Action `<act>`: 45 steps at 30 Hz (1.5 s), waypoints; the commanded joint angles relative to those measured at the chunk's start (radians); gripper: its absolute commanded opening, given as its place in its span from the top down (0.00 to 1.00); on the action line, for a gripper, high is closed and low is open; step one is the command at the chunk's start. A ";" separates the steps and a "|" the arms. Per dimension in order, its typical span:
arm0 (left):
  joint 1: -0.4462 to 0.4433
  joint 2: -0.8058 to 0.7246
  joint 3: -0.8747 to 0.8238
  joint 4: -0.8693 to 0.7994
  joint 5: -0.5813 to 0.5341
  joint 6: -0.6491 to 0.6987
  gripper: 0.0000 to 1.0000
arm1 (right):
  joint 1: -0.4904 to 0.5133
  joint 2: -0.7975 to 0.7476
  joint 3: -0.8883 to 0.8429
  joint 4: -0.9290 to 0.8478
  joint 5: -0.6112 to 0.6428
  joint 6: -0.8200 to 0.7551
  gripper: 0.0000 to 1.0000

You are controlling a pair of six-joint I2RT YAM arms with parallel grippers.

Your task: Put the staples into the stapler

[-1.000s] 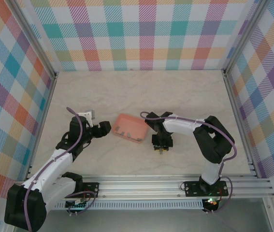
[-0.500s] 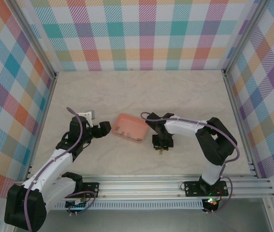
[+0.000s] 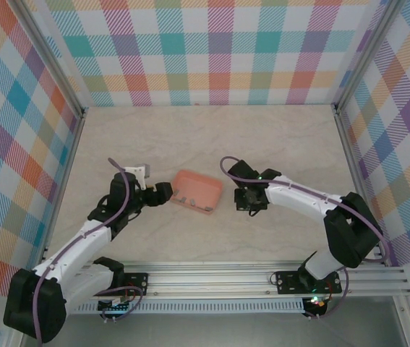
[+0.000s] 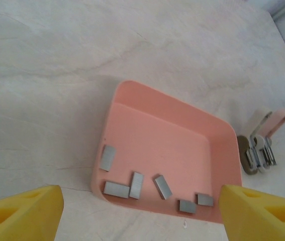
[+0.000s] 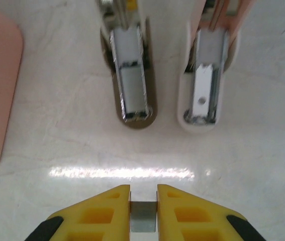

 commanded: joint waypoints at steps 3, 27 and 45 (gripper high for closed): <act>-0.057 0.046 0.056 0.042 -0.046 0.048 0.19 | -0.044 -0.023 -0.018 0.066 0.050 -0.116 0.82; -0.177 0.264 0.139 0.096 -0.127 0.076 0.19 | -0.134 0.049 -0.014 0.176 0.041 -0.279 0.82; -0.181 0.259 0.141 0.079 -0.144 0.079 0.19 | -0.149 0.070 -0.027 0.179 0.060 -0.281 0.82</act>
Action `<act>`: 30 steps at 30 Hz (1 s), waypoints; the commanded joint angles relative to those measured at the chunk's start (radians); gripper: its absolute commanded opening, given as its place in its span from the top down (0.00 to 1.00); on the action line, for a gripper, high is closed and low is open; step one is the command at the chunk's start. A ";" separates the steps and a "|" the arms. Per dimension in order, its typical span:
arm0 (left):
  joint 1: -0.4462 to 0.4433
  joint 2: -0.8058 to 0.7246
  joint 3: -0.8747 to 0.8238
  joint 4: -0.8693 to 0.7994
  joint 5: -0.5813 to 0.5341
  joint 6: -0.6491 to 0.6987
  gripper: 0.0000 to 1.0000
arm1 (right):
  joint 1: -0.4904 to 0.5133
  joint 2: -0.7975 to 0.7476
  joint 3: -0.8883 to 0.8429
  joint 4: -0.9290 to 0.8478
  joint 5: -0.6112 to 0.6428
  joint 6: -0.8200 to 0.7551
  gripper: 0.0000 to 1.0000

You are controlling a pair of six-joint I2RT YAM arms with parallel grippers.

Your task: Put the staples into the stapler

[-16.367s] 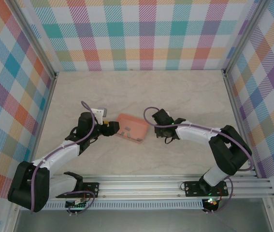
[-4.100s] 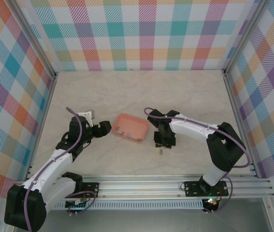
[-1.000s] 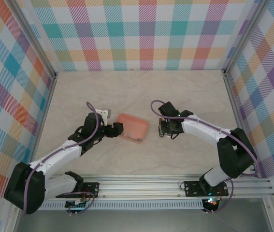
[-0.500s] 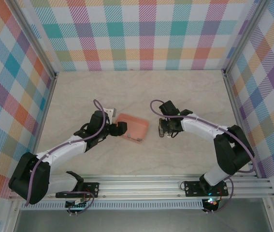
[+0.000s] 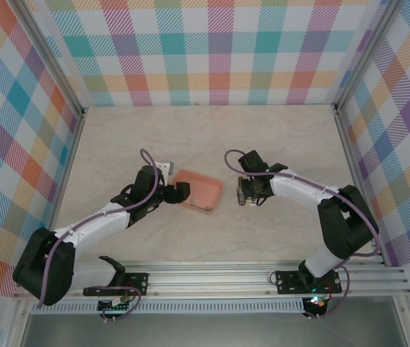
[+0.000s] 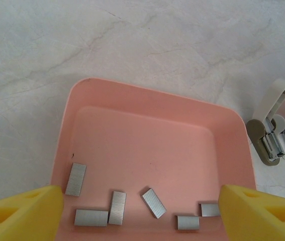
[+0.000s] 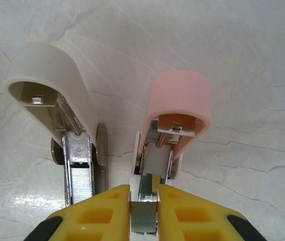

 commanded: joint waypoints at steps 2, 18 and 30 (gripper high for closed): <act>-0.013 0.000 0.026 0.006 -0.012 0.015 0.19 | -0.008 0.008 -0.016 0.011 0.012 -0.002 0.82; -0.014 0.003 0.028 0.003 -0.013 0.016 0.19 | -0.008 0.017 -0.031 0.015 0.004 0.006 0.82; -0.014 0.003 0.028 0.003 -0.013 0.014 0.19 | -0.008 0.018 -0.035 0.027 -0.006 0.014 0.82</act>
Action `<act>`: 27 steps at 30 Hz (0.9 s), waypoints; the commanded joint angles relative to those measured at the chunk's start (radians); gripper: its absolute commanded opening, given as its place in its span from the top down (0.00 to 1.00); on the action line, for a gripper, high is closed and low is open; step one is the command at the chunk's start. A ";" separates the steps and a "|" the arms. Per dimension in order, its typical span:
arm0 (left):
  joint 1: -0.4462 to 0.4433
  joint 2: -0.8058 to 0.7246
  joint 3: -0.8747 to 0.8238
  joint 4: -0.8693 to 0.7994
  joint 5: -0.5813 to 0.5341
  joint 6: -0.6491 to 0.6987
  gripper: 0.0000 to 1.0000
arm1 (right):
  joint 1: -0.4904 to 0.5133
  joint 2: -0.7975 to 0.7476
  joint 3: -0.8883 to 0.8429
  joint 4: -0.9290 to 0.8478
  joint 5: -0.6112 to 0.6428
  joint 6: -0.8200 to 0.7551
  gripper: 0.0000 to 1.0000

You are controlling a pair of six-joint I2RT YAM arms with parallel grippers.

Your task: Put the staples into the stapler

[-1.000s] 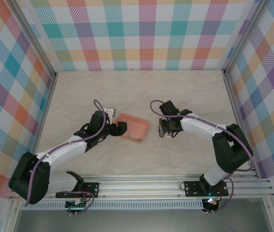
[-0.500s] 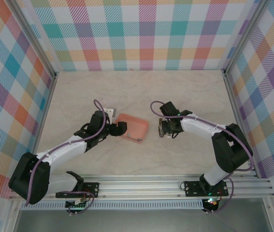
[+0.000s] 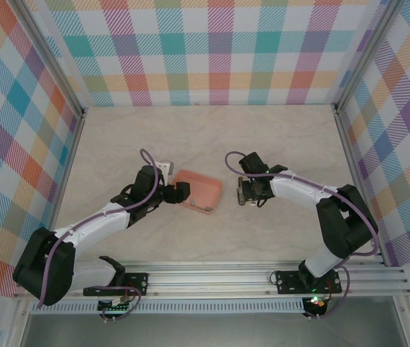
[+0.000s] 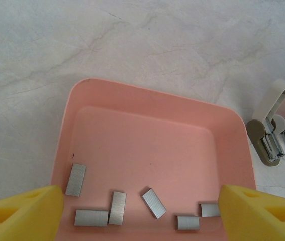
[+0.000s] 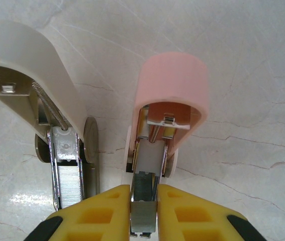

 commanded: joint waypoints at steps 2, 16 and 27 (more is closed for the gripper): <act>-0.016 0.002 0.027 0.004 -0.015 0.013 0.19 | -0.005 0.015 -0.012 0.012 -0.006 0.013 0.82; -0.016 -0.003 0.024 0.003 -0.017 0.016 0.19 | -0.005 -0.005 0.001 -0.002 -0.010 0.019 0.82; -0.016 -0.013 0.018 0.005 -0.017 0.016 0.20 | -0.005 -0.036 0.005 -0.011 -0.012 0.035 0.82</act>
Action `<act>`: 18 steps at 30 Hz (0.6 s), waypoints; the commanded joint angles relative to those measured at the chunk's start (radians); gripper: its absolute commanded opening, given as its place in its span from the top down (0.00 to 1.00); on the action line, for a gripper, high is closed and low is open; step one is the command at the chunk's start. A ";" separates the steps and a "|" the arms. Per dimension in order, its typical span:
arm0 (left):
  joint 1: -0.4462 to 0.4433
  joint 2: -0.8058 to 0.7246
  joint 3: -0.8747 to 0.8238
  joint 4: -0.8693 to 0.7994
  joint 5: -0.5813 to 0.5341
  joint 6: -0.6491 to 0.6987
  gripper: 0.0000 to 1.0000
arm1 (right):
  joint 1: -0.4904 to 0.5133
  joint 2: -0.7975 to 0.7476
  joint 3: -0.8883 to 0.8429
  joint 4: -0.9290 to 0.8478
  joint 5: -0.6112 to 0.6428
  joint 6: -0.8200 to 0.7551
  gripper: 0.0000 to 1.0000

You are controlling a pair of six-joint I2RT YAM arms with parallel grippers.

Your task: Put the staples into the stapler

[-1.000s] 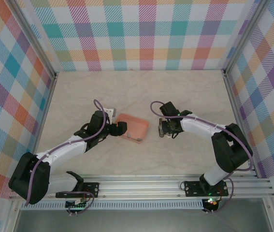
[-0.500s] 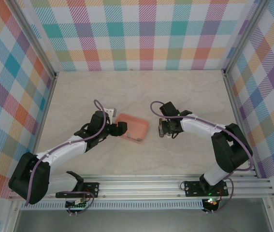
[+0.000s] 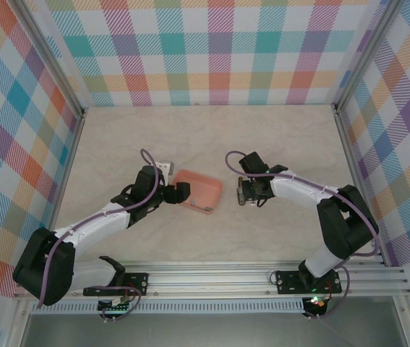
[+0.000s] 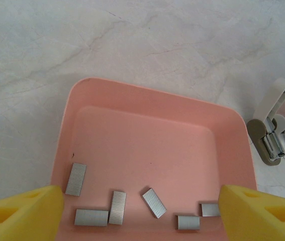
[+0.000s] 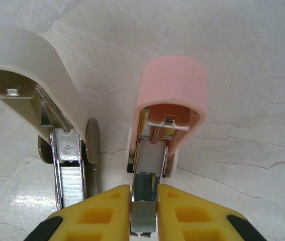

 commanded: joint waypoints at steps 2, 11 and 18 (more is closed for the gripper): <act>-0.011 -0.015 0.016 0.006 -0.011 0.019 0.19 | -0.005 -0.032 0.006 -0.010 -0.012 0.024 0.82; -0.011 -0.013 0.015 0.007 -0.012 0.018 0.19 | -0.005 -0.005 0.009 -0.010 -0.019 0.025 0.82; -0.011 -0.009 0.018 0.008 -0.012 0.019 0.20 | -0.005 0.011 0.008 -0.007 -0.025 0.024 0.82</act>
